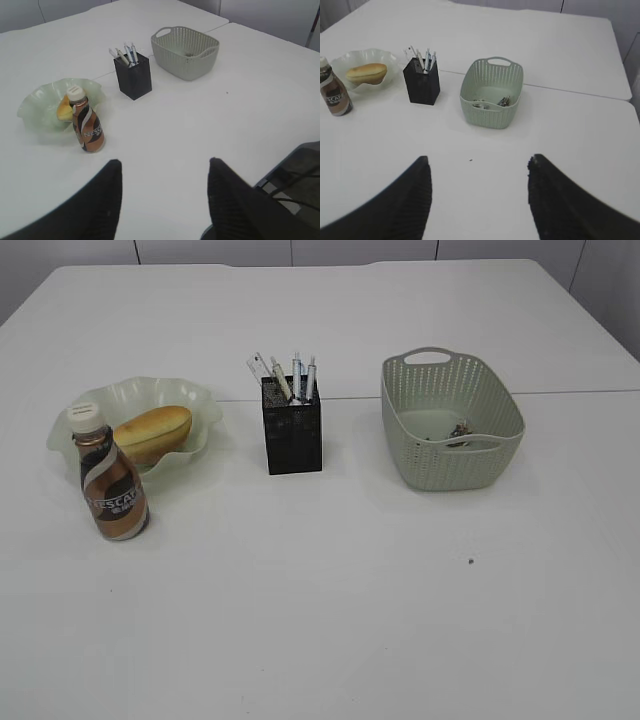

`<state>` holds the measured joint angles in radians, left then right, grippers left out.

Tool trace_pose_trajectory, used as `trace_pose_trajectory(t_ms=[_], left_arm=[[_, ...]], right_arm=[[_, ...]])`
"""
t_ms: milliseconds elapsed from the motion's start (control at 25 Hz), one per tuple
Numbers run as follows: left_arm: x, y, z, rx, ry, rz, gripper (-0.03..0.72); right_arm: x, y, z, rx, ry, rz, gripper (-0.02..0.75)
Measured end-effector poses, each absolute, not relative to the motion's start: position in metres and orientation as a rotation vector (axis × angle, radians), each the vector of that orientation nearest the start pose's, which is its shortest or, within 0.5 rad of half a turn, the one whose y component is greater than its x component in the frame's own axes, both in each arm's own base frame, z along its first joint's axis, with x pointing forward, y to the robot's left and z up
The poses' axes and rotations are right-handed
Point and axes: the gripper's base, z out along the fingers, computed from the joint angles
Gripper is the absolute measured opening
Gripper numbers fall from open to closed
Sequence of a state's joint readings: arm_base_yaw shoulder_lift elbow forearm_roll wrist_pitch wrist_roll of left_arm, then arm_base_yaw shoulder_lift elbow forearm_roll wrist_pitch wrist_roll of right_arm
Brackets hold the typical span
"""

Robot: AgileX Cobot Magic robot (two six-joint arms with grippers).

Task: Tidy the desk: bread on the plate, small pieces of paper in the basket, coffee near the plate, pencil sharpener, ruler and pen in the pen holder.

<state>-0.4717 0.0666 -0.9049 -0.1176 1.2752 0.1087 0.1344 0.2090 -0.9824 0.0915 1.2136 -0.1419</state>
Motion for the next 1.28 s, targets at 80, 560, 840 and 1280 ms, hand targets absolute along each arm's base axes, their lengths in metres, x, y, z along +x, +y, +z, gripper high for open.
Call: trace_pose_trajectory(t_ms=[80,560,840,1280], left_arm=[[-0.06,0.019,0.344,0.605,1.855,-0.368,0.403],[-0.015,-0.003,0.282,0.727,1.982,-0.283,0.403],[-0.011,-0.001,0.282,0.656,1.984,-0.267,0.403],[-0.007,0.005,0.281,0.51,2.024,-0.257,0.39]], right_arm=[[-0.055,0.0,0.374,-0.289,1.851,0.093,0.451],[-0.022,0.004,0.296,-0.327,1.943,0.072,0.451],[-0.01,0.006,0.284,-0.308,1.949,0.082,0.451],[-0.012,0.008,0.281,-0.274,1.989,0.14,0.451]])
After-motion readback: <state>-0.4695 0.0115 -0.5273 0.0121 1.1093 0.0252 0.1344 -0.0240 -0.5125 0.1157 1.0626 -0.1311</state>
